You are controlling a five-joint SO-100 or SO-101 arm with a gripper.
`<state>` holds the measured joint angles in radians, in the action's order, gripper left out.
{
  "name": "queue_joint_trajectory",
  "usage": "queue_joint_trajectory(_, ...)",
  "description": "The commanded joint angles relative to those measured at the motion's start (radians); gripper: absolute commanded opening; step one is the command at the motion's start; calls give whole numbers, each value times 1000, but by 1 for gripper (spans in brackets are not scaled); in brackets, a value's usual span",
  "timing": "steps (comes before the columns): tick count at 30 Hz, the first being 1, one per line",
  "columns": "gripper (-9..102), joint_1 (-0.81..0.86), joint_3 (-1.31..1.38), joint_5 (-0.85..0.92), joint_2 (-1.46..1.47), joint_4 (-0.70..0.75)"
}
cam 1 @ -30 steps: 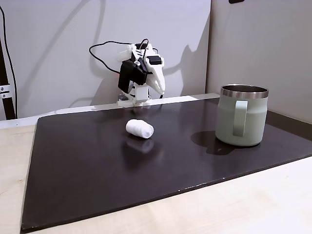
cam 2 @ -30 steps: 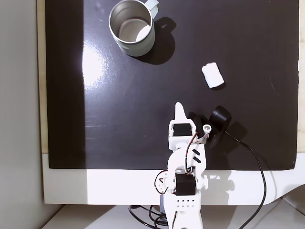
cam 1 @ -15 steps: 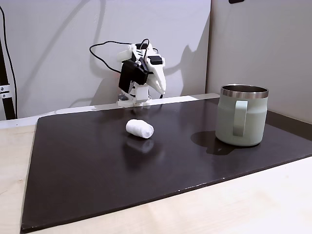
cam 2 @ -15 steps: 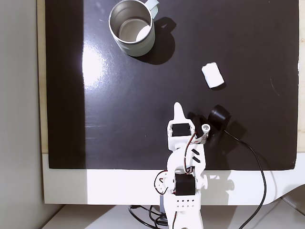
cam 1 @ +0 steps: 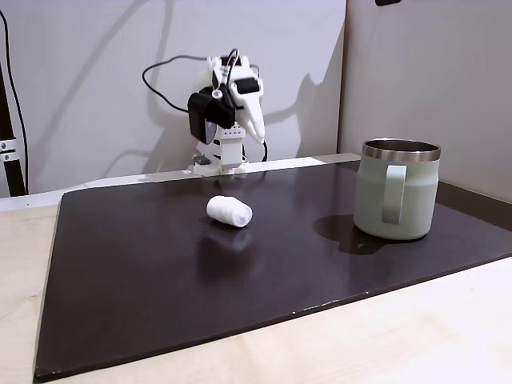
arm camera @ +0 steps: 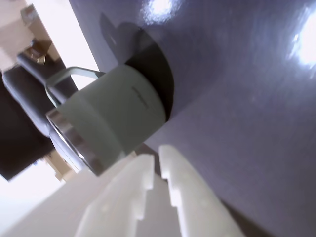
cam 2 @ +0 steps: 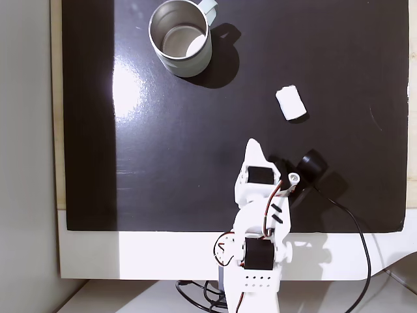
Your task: Grasp a gauze and put it in the cup.
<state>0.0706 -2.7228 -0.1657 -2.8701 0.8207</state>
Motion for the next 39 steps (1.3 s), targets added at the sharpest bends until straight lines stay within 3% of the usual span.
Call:
queue_joint_trajectory(1,0,52,255,-84,261,26)
queue_joint_trajectory(5,4,127,472,-173,535,67)
queue_joint_trajectory(13,24,201,833,-333,914,212)
queue_joint_trajectory(18,31,219,969,-428,1085,268)
queue_joint_trajectory(39,35,216,1160,-514,1473,279)
